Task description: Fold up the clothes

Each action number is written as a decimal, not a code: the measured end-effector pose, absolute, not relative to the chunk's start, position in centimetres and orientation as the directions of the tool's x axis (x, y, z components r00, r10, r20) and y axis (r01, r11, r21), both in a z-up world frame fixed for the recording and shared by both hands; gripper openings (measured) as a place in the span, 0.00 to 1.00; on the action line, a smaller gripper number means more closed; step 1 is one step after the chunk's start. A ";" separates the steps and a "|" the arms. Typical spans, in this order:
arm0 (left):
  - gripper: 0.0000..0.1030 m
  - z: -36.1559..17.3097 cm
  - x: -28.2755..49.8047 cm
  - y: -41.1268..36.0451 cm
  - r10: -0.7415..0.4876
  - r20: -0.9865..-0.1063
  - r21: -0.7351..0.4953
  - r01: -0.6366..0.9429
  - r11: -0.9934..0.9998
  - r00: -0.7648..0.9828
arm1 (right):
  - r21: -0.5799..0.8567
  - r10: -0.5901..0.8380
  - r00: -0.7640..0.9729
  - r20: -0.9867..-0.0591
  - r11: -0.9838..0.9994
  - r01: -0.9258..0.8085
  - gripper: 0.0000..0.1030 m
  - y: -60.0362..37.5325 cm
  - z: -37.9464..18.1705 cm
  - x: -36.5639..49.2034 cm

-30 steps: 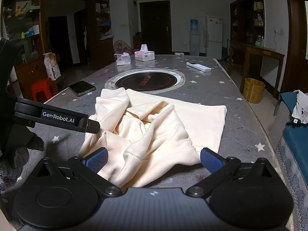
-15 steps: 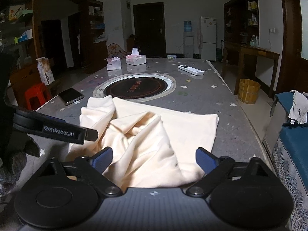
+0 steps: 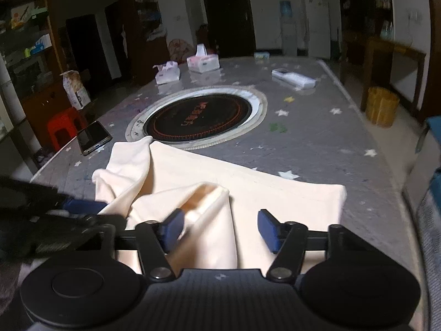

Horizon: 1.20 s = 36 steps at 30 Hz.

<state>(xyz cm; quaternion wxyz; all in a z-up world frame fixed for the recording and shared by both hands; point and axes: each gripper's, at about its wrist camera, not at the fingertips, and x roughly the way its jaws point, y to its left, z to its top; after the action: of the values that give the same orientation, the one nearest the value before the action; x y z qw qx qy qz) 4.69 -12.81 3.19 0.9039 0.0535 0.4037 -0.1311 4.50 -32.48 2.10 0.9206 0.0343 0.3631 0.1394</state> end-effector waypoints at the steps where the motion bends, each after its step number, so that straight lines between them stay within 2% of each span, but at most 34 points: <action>1: 0.17 3.3 4.6 -12.5 -0.200 -0.743 -0.016 0.281 0.959 0.639 | 0.172 0.288 0.689 -0.665 0.957 -0.235 0.53 -32.5 2.0 5.2; 3: 0.12 3.4 4.3 -12.0 -0.209 -0.739 -0.026 0.283 0.959 0.640 | 0.180 0.297 0.672 -0.679 0.954 -0.239 0.51 -32.4 1.6 6.5; 8: 0.06 3.9 3.2 -10.9 -0.219 -0.726 -0.043 0.275 0.960 0.652 | 0.166 0.297 0.650 -0.700 0.952 -0.256 0.32 -31.9 0.8 7.5; 10: 0.05 4.1 2.8 -10.4 -0.222 -0.722 -0.052 0.268 0.962 0.656 | 0.179 0.315 0.641 -0.700 0.946 -0.270 0.14 -31.8 0.9 7.4; 12: 0.04 4.3 2.5 -10.0 -0.221 -0.717 -0.061 0.257 0.965 0.661 | 0.171 0.313 0.645 -0.697 0.946 -0.275 0.07 -31.7 1.1 7.0; 20: 0.01 5.6 -0.2 -7.0 -0.208 -0.693 -0.084 0.209 0.974 0.690 | 0.116 0.263 0.744 -0.614 0.963 -0.244 0.05 -33.6 4.1 3.2; 28: 0.01 6.0 -2.3 -5.1 -0.223 -0.691 -0.108 0.207 0.972 0.688 | 0.083 0.145 0.843 -0.518 0.989 -0.119 0.05 -37.9 7.2 -4.0; 32: 0.06 6.3 -1.5 -6.7 -0.252 -0.681 -0.108 0.247 0.963 0.688 | 0.091 0.059 0.867 -0.494 0.996 -0.015 0.05 -40.2 7.4 -8.2; 34: 0.16 6.1 -0.6 -8.0 -0.255 -0.685 -0.096 0.262 0.960 0.683 | 0.072 0.012 0.865 -0.502 0.997 0.028 0.05 -40.6 6.8 -10.1; 36: 0.30 5.6 0.6 -9.3 -0.250 -0.690 -0.080 0.272 0.959 0.680 | 0.063 -0.016 0.855 -0.518 0.996 0.057 0.05 -40.9 6.1 -11.7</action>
<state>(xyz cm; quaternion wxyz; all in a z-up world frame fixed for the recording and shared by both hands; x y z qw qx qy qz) 0.61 -9.25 5.61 0.9163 0.0146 0.3740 -0.1424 -11.67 -40.94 6.07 0.9624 0.0381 0.2684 -0.0191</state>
